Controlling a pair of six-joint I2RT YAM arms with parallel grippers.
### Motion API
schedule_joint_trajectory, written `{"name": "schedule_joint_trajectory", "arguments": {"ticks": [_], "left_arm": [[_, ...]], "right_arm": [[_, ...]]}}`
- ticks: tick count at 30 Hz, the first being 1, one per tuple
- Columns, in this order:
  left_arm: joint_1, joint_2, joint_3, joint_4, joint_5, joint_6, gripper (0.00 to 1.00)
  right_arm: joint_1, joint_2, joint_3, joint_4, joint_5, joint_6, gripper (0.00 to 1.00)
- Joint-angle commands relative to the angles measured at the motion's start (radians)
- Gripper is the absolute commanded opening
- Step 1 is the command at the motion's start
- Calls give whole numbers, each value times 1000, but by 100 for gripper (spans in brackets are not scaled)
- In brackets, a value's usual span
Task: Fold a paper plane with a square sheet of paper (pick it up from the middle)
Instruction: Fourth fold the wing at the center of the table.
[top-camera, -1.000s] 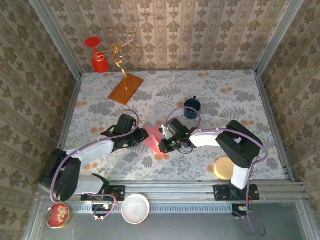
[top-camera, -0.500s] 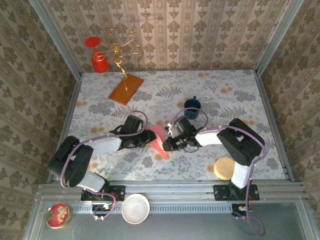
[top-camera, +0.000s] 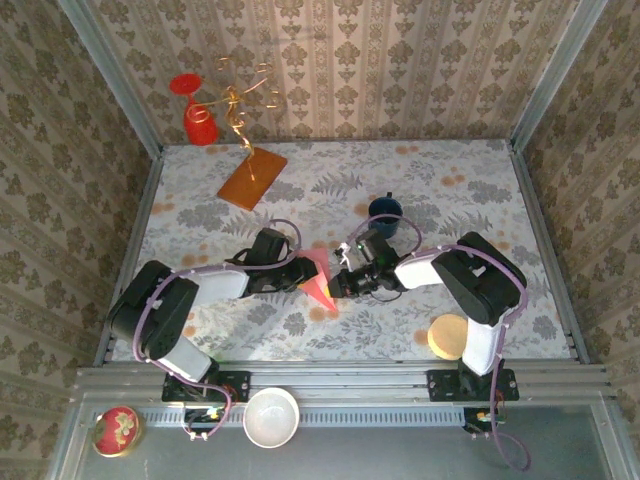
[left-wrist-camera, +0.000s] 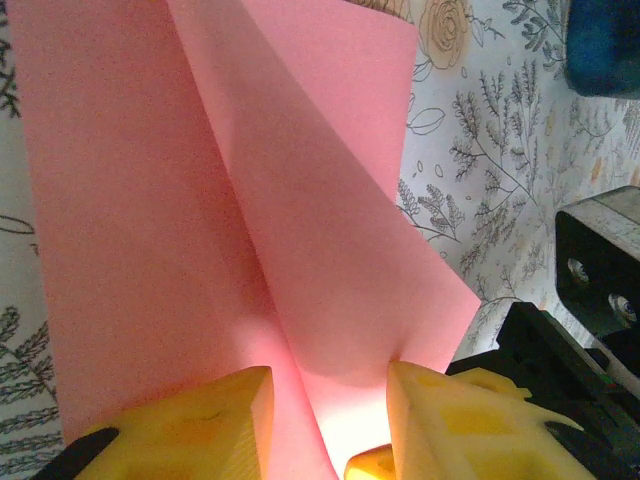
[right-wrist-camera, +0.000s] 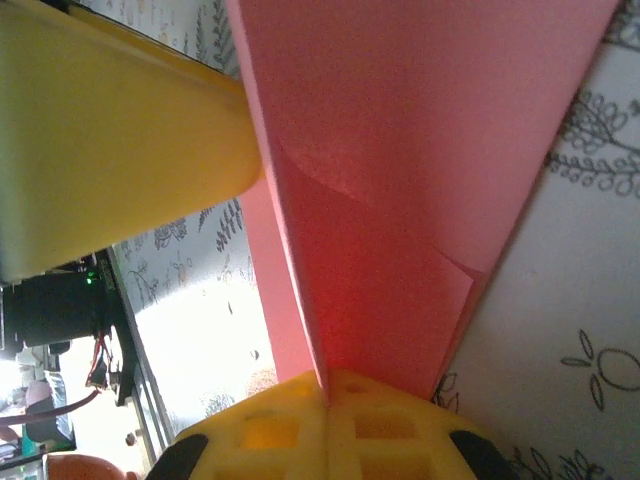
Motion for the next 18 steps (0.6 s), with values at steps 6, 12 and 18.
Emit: {"name": "schedule_joint_trajectory", "arguments": {"ticks": [6,12,18], "left_arm": [[-3,6,25,-60,-7,42,37],[-5,30,52,-129,-20,53,40],[-12,70,91,-242,-55,54,47]], "right_arm": [[-8,12,-14,18,-27,24,4],[-11,11,-20,15,-20,25,5],[-11,6,-28,13,-8,37,10]]}}
